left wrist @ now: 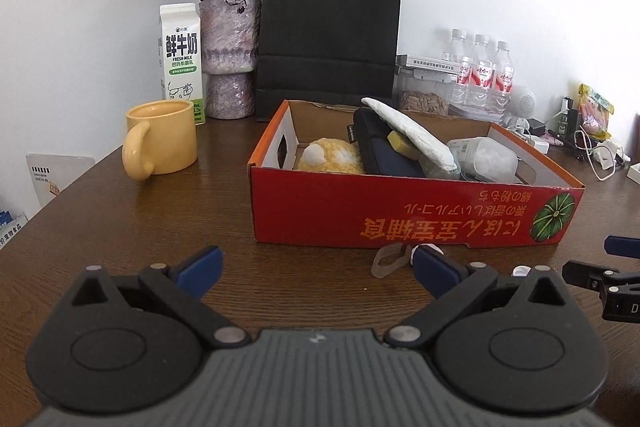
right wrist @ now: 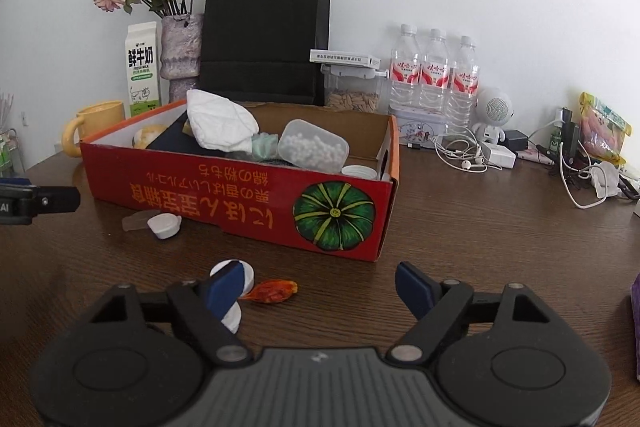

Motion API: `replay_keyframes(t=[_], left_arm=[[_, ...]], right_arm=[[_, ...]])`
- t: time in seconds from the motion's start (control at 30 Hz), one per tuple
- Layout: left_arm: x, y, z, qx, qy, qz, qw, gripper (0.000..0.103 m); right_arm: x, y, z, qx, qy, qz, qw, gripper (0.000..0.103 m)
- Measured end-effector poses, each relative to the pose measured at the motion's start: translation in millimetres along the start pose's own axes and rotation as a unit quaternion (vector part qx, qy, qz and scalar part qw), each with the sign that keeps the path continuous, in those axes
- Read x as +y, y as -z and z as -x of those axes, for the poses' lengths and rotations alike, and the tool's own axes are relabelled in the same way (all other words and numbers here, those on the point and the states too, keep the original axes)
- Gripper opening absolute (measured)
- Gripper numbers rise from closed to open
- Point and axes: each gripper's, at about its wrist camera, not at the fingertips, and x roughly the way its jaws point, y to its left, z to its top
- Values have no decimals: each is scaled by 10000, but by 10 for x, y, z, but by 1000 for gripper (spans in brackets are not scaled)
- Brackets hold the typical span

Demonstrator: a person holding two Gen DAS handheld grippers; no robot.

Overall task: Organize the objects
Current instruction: 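Withdraw both grippers from the box toward the white caps on the table, then close the right gripper on the orange item while the left grasps a white cap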

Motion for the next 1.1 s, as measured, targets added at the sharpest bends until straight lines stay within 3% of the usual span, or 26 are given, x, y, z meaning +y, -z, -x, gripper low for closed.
replay_keyframes(t=[0.03,0.1,0.47,0.6,0.7,1.03,1.07,1.1], left_arm=[[9,2,1,8,-1,20,10000,103],[24,5,1,25,-5,58,10000,103],[26,18,2,79,88,64,9999,103],[32,18,1,89,125,85,9998,103],[36,15,0,92,129,92,9998,103],[34,22,-8,112,165,99,9998,103],[35,23,-12,122,169,102,9997,103],[32,25,-12,136,171,103,9997,103]], right_arm=[[-2,1,-22,74,-51,-1,10000,68],[0,1,-49,156,-178,7,9997,63],[106,-48,-171,292,-413,383,9980,63],[48,-72,-220,331,-557,237,9976,62],[-53,-70,-270,452,-611,-55,9971,44],[38,-54,-292,582,-664,196,9959,42],[38,-56,-290,578,-668,199,9959,39],[38,-56,-285,567,-697,200,9958,25]])
